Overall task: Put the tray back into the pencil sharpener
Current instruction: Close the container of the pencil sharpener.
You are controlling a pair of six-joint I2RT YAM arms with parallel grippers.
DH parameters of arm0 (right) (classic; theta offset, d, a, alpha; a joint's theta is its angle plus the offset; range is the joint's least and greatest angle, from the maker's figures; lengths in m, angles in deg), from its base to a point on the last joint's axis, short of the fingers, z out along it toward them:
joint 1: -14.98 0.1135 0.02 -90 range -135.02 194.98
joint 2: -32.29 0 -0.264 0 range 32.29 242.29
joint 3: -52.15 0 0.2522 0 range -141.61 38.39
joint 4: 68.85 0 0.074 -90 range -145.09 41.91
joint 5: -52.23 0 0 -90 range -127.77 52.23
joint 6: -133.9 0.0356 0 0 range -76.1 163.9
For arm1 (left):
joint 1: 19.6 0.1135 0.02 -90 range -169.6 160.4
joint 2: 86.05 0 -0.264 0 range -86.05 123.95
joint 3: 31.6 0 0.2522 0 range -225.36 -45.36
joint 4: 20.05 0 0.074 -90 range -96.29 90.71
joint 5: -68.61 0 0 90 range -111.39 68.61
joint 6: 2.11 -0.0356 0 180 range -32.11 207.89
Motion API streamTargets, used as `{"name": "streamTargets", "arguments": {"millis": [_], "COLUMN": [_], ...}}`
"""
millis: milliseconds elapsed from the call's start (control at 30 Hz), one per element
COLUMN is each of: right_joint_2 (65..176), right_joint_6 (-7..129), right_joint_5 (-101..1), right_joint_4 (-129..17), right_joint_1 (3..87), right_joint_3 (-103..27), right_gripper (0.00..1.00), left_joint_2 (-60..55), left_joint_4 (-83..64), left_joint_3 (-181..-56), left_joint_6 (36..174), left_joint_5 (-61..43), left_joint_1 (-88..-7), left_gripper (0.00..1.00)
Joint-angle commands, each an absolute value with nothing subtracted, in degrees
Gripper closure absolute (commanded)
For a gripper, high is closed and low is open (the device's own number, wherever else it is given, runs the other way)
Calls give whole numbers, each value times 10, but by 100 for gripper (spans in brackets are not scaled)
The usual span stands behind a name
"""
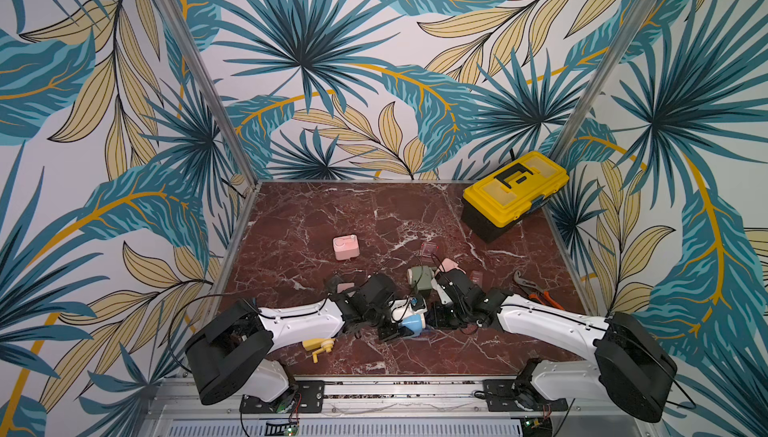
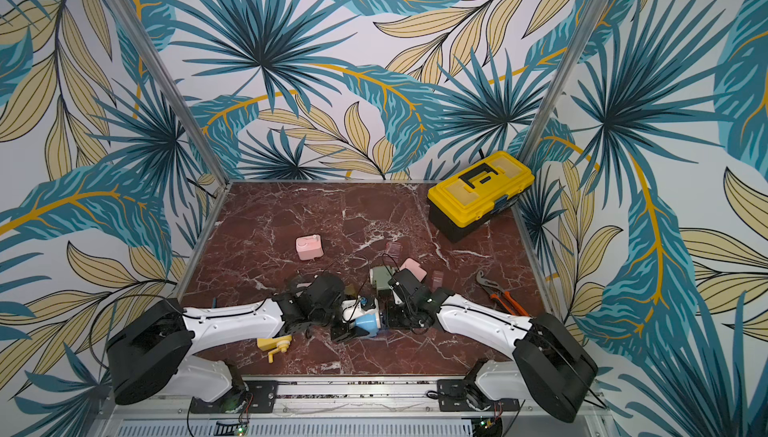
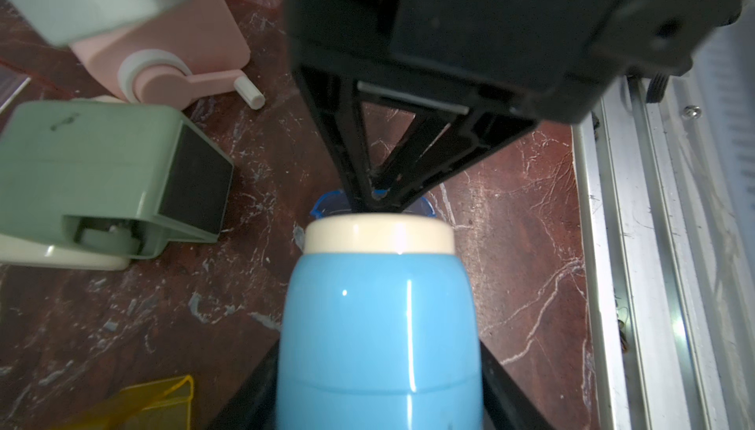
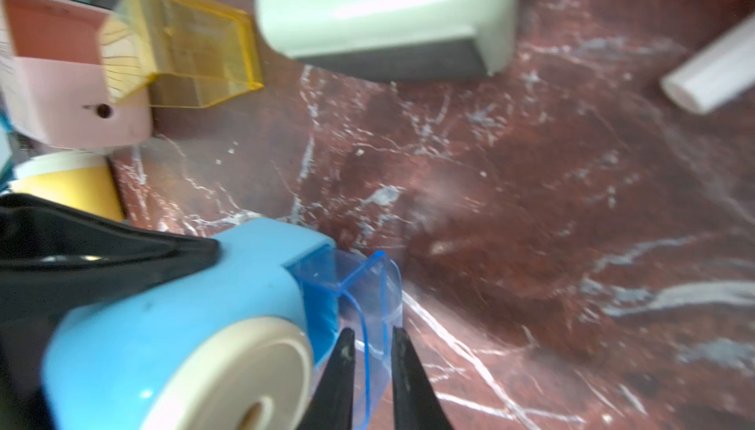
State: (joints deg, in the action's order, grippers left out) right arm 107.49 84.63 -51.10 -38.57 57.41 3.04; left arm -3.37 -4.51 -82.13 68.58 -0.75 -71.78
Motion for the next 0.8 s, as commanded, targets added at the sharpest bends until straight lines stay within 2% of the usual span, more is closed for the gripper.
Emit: {"name": "streamTargets", "arguments": {"millis": [0,167,333,433,600,767], "right_joint_2": [1093,1078,998,953,946,1007], "right_joint_6": [862,878,905,931,954,956], "right_joint_5": [-537,-539,-482,-453,-421,-485], "right_joint_4": [-421,-448,-403,-392,-386,-452], "right_joint_1": [577,576,571,571,571,572], "right_joint_3": [44,60,91,111,131,118], "right_gripper": [78,73,64,66,78,81], "left_joint_2": [-27,-24,-29,-28,-23,-28], "left_joint_4": [-70,-70,-69,-69,-69,-69], "left_joint_3": [-825,-825,-820,-817,-818,-818], "left_joint_6": [669,666,669,668,664,664], "left_joint_5": [4,2,-3,-3,0,0], "left_joint_1": [-716,-716,-716,-716,-716,-716], "left_gripper": [47,47,48,48,49,50]}}
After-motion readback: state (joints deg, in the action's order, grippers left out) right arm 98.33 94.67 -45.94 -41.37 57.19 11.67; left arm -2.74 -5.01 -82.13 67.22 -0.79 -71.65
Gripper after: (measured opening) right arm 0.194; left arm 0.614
